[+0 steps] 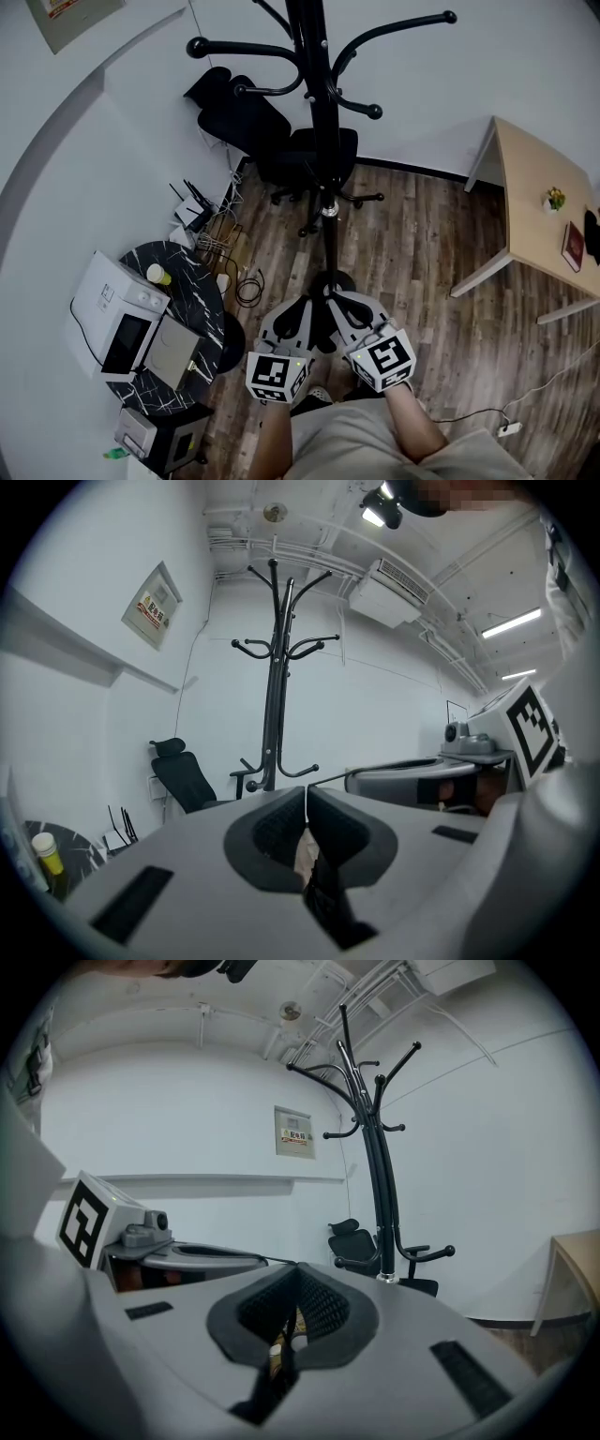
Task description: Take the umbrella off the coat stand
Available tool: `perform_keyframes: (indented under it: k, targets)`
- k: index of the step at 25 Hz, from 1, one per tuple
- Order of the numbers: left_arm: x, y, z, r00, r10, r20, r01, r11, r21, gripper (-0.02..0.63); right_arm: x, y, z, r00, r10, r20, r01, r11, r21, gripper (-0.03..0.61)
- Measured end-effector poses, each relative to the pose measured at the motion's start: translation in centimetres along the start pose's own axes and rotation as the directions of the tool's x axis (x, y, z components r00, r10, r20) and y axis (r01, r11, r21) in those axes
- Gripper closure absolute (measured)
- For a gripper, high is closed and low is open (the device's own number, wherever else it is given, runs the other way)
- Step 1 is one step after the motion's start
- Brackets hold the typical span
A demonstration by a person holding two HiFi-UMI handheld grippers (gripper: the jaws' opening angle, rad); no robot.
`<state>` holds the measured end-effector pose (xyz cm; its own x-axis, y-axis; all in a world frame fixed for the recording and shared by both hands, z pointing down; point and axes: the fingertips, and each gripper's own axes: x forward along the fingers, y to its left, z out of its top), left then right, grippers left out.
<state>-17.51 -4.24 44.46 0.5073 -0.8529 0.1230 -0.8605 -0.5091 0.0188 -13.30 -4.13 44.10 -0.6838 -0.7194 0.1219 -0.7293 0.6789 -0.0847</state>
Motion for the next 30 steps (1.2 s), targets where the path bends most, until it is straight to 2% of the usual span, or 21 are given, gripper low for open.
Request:
perform_keyframes:
  k: [5,9,16,30]
  targets:
    - [-0.5,-0.5,-0.1,1.000,-0.016,0.000,0.016,1.000,-0.009,0.591,-0.5,0.3,-0.1,1.000,0.006,-0.005,-0.006,1.000,0.012,0.571]
    - [-1.0,-0.7,-0.5,0.999,-0.037,0.000,0.037,0.999,0.000,0.591,-0.5,0.9,-0.8,1.000,0.008,-0.002,-0.008,0.998,0.057,0.571]
    - [-1.6,-1.2,-0.5,0.998,-0.059,0.005,0.059,0.998,0.013,0.591,-1.5,1.3,-0.7,1.000,-0.028,-0.012,0.029,0.999,0.022,0.572]
    - [-1.6,-2.6,-0.3,0.993,-0.118,0.005,0.118,0.993,0.017,0.591,-2.5,1.9,-1.0,0.998,-0.071,-0.002,0.071,0.996,0.047,0.572]
